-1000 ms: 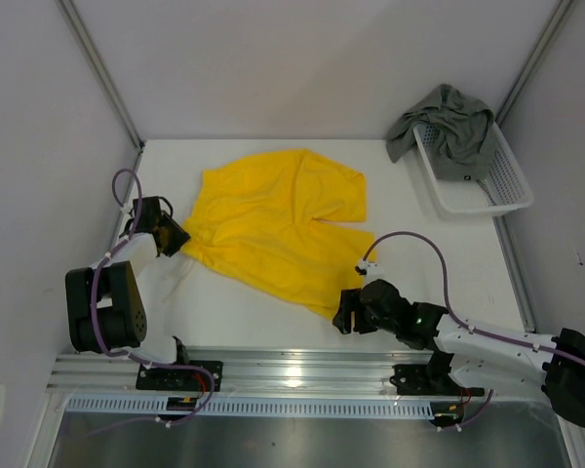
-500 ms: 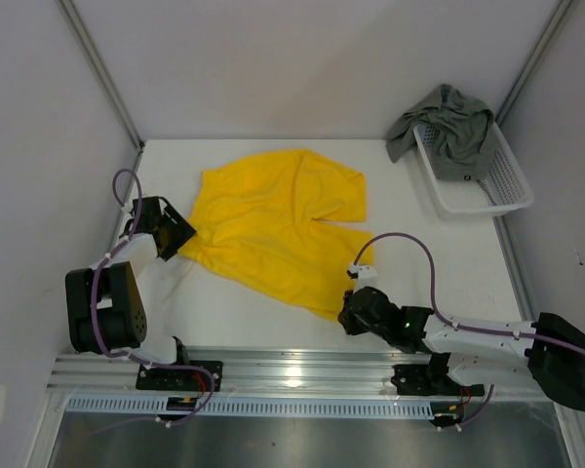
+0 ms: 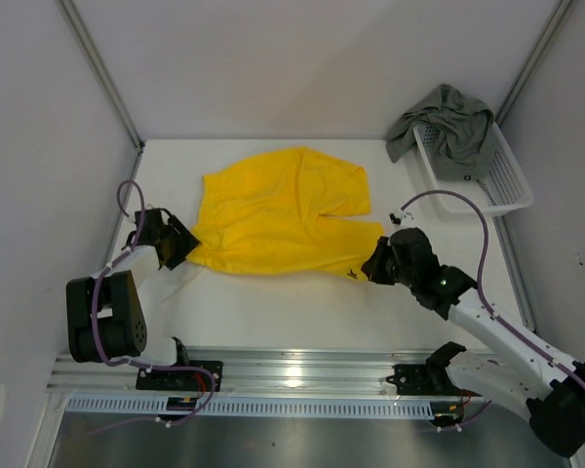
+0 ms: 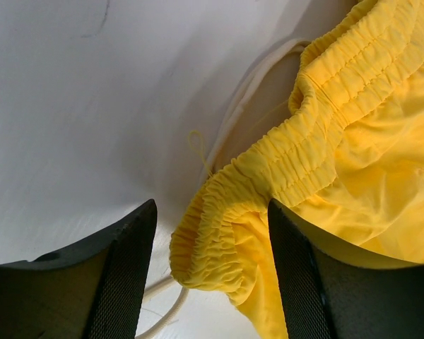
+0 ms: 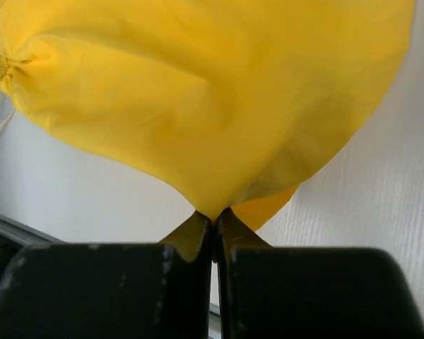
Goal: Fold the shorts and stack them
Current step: Flatten the shorts out
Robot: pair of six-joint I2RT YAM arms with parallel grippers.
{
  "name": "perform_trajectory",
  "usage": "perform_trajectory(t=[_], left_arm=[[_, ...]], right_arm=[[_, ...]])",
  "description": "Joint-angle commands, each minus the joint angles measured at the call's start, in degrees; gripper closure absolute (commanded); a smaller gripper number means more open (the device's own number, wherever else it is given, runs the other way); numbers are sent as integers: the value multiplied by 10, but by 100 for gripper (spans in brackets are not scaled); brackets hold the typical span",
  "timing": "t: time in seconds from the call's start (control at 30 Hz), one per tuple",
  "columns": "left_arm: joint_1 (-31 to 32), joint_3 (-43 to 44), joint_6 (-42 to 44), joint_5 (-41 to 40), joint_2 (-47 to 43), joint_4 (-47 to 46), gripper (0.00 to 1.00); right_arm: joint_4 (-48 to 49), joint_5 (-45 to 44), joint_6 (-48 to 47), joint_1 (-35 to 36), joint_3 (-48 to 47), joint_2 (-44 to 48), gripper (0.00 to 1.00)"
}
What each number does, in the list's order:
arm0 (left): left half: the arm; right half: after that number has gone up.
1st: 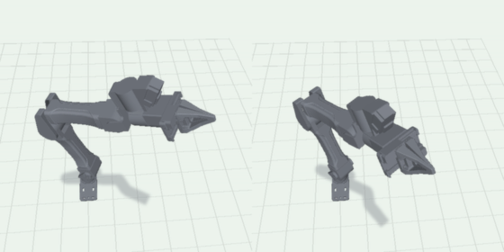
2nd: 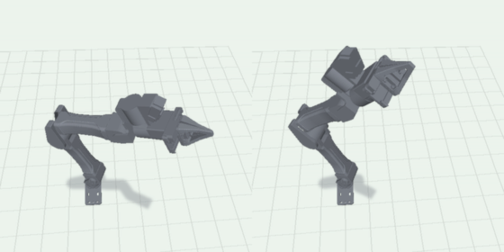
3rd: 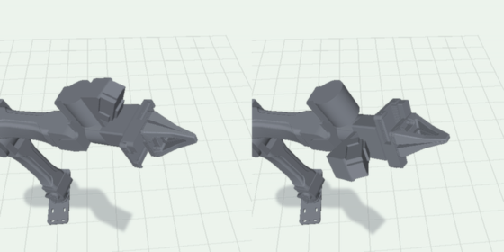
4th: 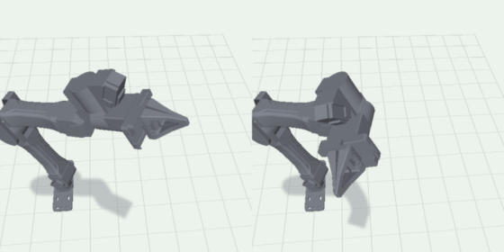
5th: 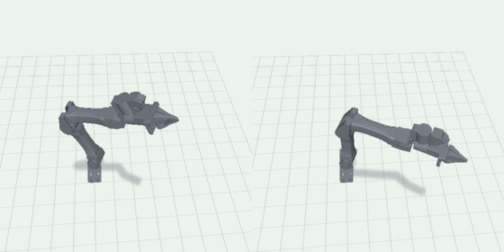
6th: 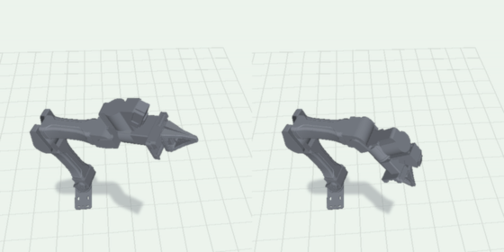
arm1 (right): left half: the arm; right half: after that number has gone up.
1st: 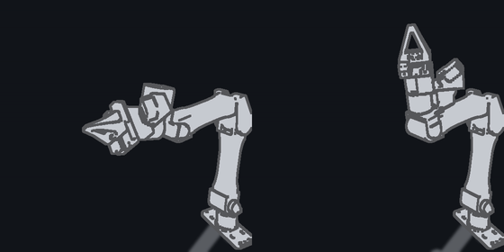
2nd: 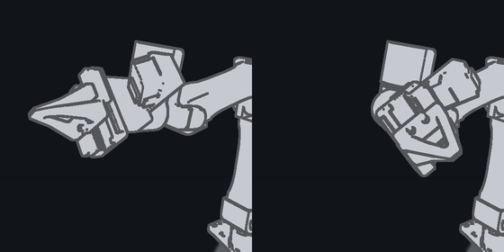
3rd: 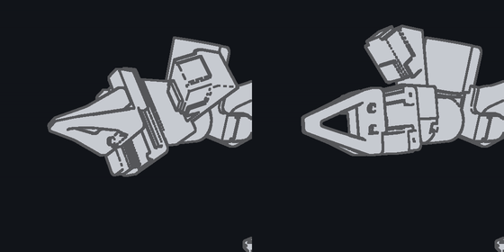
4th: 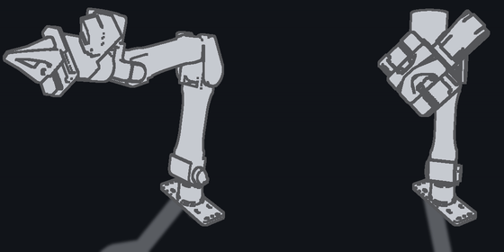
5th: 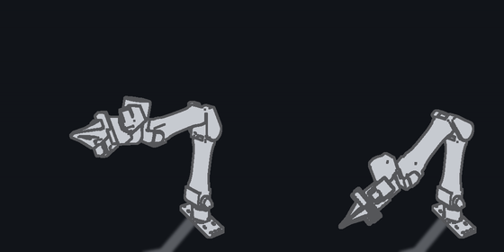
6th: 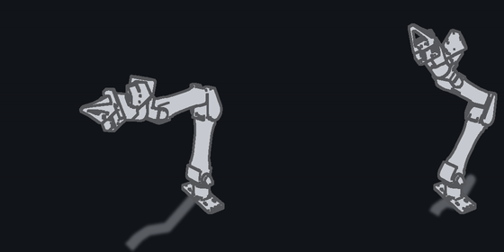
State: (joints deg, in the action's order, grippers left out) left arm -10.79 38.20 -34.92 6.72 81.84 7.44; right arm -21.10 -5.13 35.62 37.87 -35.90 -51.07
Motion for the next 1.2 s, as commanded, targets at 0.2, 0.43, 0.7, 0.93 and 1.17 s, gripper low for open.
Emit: perform_trajectory(t=[0.2,0.43,0.7,0.93,1.17], left_arm=[[3,-19,2,24,-31,-23,33],[10,-39,0,23,-76,-9,33],[16,-77,-9,65,-109,-27,33],[45,-72,-9,97,-72,-49,51],[56,-57,-16,123,-48,-49,100]], right_arm=[[-147,151,-97,-75,-129,-91,100],[-116,230,-125,-182,-135,-133,100],[-99,253,-129,-199,-148,-169,100],[-109,239,-136,-200,-154,-167,100],[-118,238,-138,-199,-151,-163,100]])
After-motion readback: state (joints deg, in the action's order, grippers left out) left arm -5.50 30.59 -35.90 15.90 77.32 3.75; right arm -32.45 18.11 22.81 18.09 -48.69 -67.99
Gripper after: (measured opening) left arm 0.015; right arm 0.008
